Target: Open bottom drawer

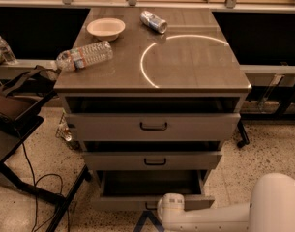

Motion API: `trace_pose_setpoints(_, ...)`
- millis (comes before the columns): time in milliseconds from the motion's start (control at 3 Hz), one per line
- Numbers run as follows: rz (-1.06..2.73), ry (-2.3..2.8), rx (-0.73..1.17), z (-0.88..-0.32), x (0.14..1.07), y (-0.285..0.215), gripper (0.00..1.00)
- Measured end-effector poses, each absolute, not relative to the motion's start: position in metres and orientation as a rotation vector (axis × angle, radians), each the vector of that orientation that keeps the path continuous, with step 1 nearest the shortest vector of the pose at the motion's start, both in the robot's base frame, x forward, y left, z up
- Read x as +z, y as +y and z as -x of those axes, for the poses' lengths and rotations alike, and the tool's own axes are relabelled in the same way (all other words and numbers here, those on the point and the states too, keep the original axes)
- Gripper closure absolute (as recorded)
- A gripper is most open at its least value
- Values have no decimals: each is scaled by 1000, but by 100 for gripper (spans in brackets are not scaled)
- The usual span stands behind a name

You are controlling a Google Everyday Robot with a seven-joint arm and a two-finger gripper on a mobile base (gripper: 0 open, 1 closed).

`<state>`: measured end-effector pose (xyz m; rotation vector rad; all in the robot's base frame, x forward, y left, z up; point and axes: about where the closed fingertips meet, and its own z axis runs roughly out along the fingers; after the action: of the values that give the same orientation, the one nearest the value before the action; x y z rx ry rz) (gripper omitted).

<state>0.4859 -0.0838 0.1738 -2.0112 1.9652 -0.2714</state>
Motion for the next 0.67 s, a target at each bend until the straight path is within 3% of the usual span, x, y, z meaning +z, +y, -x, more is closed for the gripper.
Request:
trace_pose_setpoints(333,2011,1965,-271,-486,174,-84,85)
trace_pose_setpoints(667,2011,1965,-271,-486,174,-84,62)
